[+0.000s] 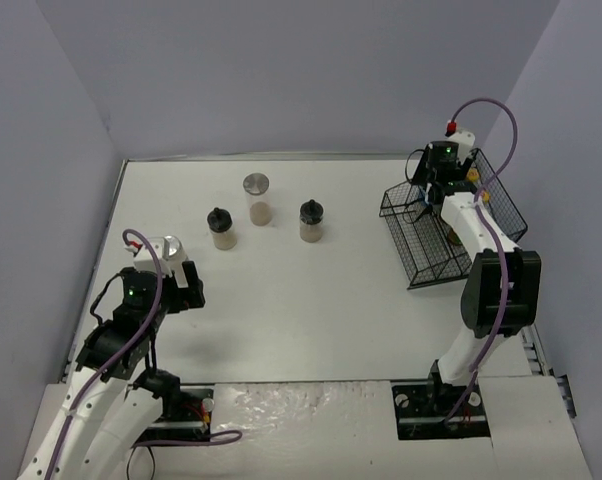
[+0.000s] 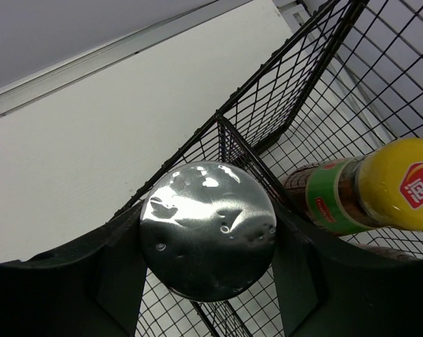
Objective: Organize the condiment bottles
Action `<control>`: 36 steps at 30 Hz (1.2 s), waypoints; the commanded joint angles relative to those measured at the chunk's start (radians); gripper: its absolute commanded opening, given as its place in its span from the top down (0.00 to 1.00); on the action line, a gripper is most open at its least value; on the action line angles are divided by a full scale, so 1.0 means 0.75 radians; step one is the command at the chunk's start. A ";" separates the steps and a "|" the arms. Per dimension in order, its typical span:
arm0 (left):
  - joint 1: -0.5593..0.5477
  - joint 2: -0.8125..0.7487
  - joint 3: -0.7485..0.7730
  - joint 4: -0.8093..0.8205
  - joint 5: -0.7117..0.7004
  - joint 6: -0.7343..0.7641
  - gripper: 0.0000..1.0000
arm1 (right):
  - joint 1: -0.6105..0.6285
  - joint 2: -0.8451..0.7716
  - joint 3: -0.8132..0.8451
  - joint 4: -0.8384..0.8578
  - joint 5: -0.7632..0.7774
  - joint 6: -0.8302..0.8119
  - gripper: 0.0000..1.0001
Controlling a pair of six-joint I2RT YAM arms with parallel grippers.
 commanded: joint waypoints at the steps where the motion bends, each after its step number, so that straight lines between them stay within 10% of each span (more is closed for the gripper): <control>1: 0.010 0.012 0.051 0.086 0.009 0.018 0.03 | -0.012 -0.006 0.016 0.203 0.019 0.037 0.78; 20: 0.009 0.021 0.055 0.075 -0.011 -0.042 0.03 | -0.012 -0.059 -0.016 0.155 -0.082 0.035 0.02; 36: 0.147 0.668 0.407 0.230 -0.249 -0.130 0.03 | 0.068 -0.598 -0.182 -0.007 -0.714 0.003 0.00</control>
